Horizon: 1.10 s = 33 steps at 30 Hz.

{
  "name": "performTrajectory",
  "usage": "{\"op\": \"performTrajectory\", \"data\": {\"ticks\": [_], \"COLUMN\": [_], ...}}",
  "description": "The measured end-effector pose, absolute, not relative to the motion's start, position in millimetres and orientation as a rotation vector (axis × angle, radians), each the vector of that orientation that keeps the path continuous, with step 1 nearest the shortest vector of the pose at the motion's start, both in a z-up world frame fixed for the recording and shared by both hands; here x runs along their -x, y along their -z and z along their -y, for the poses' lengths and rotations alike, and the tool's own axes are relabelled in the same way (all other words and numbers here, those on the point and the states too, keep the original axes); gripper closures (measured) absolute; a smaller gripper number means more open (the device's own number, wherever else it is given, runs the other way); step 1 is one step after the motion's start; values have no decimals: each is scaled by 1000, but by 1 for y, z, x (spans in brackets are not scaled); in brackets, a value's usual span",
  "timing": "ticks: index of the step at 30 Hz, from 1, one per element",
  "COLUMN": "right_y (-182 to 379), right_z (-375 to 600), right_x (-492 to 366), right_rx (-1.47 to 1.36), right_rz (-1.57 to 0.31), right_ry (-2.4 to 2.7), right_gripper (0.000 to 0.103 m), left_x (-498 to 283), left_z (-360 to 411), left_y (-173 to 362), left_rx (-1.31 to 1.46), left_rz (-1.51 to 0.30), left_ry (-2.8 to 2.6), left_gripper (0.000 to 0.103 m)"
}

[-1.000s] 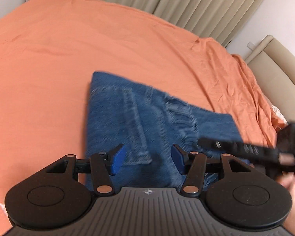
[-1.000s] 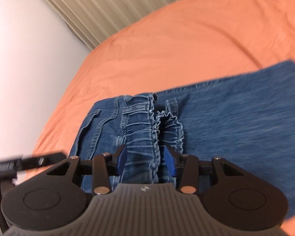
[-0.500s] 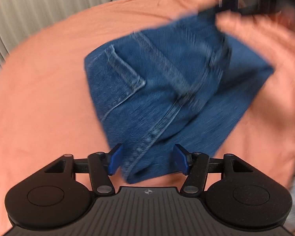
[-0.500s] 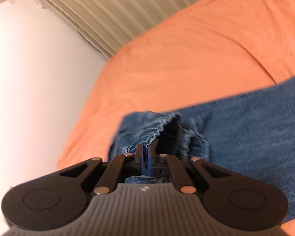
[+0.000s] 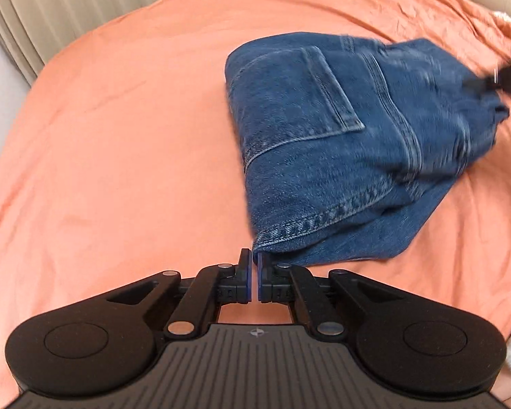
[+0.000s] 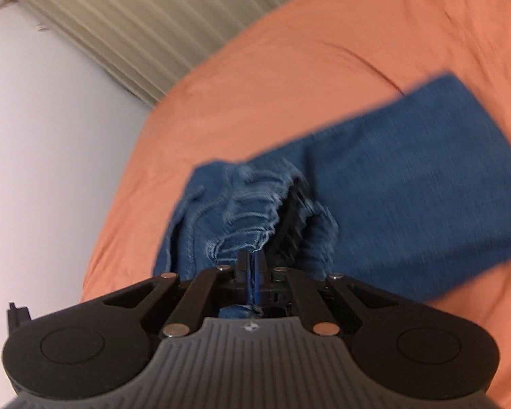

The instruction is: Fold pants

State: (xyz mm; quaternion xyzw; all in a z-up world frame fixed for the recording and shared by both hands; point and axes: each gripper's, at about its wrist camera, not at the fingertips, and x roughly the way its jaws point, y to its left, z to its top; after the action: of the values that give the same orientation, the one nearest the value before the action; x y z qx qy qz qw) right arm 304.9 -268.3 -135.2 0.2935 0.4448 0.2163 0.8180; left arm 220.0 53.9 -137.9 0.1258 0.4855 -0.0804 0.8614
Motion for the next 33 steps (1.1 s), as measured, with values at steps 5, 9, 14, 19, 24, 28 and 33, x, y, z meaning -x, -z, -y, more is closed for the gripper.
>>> {"op": "performTrajectory", "data": {"ticks": [5, 9, 14, 19, 24, 28, 33], "right_y": [157, 178, 183, 166, 167, 196, 208], "right_z": [261, 256, 256, 279, 291, 287, 275], "right_x": [-285, -287, -293, -297, -327, -358, -378], "right_rx": [-667, -585, -606, -706, -810, -936, -941], "right_rz": [-948, -964, -979, -914, -866, -946, -947], "right_ry": [-496, -411, -424, -473, -492, -497, -509], "right_gripper": [103, 103, 103, 72, 52, 51, 81], "left_x": [-227, -247, -269, -286, -292, -296, -304], "left_z": [-60, -56, -44, -28, -24, -26, -29], "left_y": [115, 92, 93, 109, 111, 107, 95], "left_rx": [-133, -22, -18, 20, 29, 44, 50], "left_rz": [-1030, -996, -968, -1001, -995, -970, -921], "left_ry": [218, 277, 293, 295, 296, 299, 295], "left_gripper": [94, 94, 89, 89, 89, 89, 89]}}
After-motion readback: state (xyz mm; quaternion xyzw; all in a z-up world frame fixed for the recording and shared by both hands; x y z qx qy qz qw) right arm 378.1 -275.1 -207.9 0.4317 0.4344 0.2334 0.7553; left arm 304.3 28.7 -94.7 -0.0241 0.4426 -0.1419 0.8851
